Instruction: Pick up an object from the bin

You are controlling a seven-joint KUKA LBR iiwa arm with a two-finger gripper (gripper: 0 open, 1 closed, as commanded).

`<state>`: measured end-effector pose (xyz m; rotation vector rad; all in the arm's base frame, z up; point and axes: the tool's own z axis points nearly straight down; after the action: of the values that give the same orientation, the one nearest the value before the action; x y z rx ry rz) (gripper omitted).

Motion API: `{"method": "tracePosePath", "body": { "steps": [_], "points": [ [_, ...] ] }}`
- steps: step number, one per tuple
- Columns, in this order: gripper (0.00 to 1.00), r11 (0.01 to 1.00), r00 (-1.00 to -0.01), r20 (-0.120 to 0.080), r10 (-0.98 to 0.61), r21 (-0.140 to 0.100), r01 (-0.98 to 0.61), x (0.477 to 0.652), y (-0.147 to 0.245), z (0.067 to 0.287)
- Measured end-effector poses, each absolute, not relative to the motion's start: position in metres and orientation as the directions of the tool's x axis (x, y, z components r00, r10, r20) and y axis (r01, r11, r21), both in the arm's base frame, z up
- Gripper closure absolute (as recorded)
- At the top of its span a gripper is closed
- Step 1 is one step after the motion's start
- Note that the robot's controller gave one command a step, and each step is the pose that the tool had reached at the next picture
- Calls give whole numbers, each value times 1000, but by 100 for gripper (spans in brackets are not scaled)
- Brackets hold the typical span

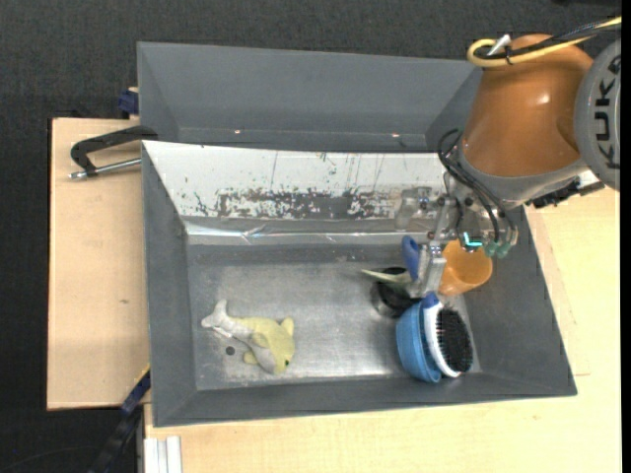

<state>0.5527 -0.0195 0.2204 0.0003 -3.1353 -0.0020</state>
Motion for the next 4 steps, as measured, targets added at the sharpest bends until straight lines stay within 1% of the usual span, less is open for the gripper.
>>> {"method": "tracePosePath", "body": {
  "steps": [1, 2, 3, 4],
  "points": [
    [0, 992, -992, 3, -128, 2, -128, 557, -38, 128],
    [0, 975, -975, -16, -222, 8, -222, 552, -80, 74],
    [0, 914, -914, -10, -406, -3, -406, 553, -59, 116],
    [0, 970, -970, -10, -243, 3, -243, 558, -72, 73]
  ]
}}
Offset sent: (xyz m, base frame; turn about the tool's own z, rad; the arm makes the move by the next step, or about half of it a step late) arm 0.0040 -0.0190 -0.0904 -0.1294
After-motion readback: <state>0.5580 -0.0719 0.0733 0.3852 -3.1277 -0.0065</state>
